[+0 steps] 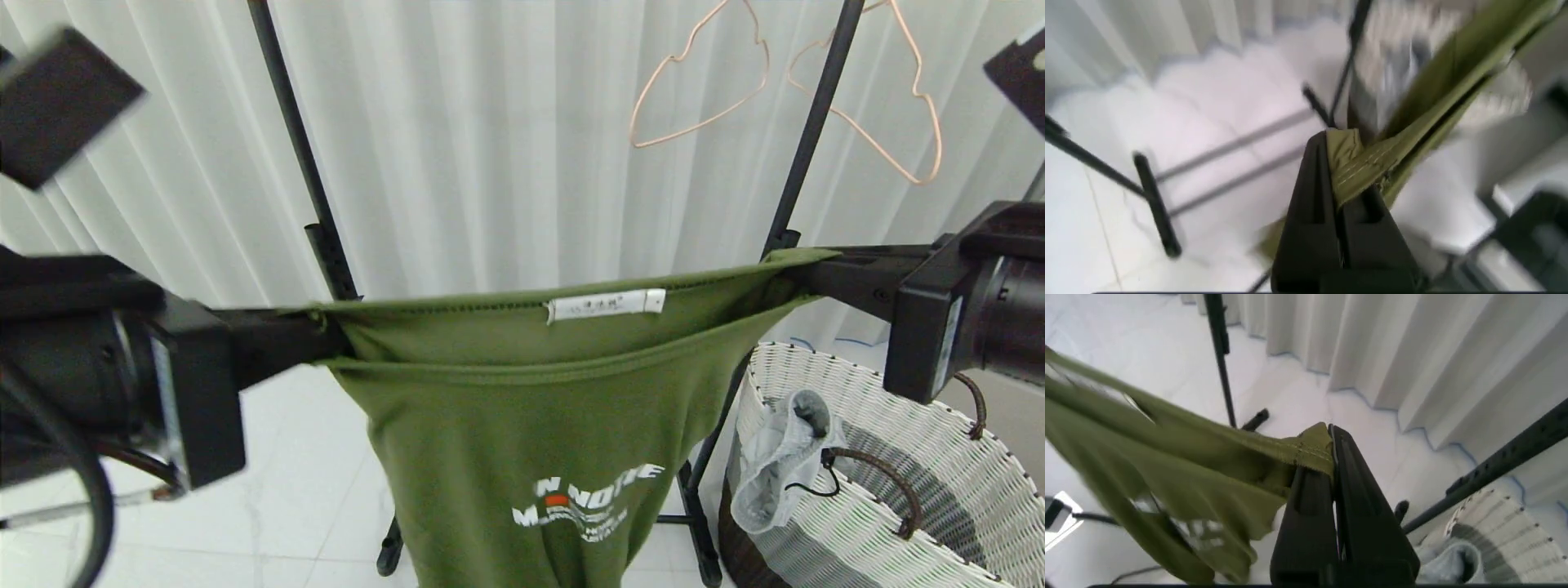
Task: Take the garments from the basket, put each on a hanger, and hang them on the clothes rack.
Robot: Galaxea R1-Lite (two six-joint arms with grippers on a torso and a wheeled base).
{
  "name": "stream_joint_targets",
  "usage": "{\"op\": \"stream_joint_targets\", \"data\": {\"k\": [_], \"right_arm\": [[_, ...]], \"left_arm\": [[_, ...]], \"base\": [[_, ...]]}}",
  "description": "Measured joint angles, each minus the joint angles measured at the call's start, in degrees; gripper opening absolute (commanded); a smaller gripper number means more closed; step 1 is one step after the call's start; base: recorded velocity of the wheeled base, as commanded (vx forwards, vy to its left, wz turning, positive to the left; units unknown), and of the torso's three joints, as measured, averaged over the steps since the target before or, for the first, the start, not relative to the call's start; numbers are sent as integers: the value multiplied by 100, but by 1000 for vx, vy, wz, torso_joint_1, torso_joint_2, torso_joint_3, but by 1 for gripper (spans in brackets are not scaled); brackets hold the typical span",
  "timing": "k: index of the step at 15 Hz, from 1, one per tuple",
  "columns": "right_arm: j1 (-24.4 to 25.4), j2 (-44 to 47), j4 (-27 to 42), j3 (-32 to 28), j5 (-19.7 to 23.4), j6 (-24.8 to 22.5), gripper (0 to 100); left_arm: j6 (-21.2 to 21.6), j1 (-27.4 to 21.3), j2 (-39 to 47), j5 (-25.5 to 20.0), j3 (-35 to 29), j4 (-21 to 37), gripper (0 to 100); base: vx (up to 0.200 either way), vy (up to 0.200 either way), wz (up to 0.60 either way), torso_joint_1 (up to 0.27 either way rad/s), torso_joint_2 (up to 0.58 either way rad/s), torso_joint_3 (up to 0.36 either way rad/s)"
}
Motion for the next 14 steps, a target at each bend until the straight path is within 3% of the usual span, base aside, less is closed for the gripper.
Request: {"op": "stream_joint_targets", "data": {"k": [3,6,8,12,14], "right_arm": [[-157,111,22,-542,-11,-76,0],[-524,249,50,-1248,83,-286,0],[-629,317,52,-1602,99,-323,0],[-668,312,66,-1794,63,-341,0],[-675,243,510,-1904,60,-347,0]], "left_arm": [[66,110,-52,347,-877,299,0],[1067,432,43,1029,-1320,741,0],[1107,514,76,1006,-1537,747,0],[1083,110,89,740,-2042,747,0],[1069,-32,157,725,-2313,747,0]], "base": [[0,0,0,0,0,0],[0,0,0,0,0,0],[0,0,0,0,0,0],[0,0,0,0,0,0],[0,0,0,0,0,0]]}}
